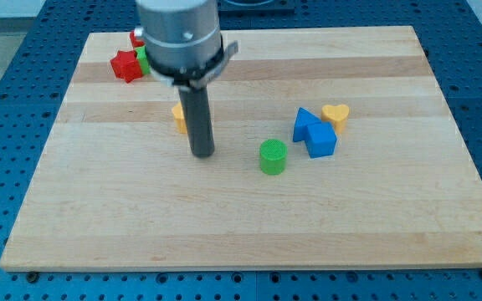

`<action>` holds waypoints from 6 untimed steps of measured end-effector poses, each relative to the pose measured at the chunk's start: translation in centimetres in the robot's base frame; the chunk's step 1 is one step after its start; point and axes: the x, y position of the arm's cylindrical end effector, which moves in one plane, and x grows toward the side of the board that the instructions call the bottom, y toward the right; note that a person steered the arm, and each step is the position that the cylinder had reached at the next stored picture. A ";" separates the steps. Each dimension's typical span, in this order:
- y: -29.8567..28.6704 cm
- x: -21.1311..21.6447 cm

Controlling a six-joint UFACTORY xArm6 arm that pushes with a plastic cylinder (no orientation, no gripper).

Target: Nudge green circle up a bit up

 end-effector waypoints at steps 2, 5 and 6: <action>7.4 6.3; 12.0 1.1; 10.8 -1.2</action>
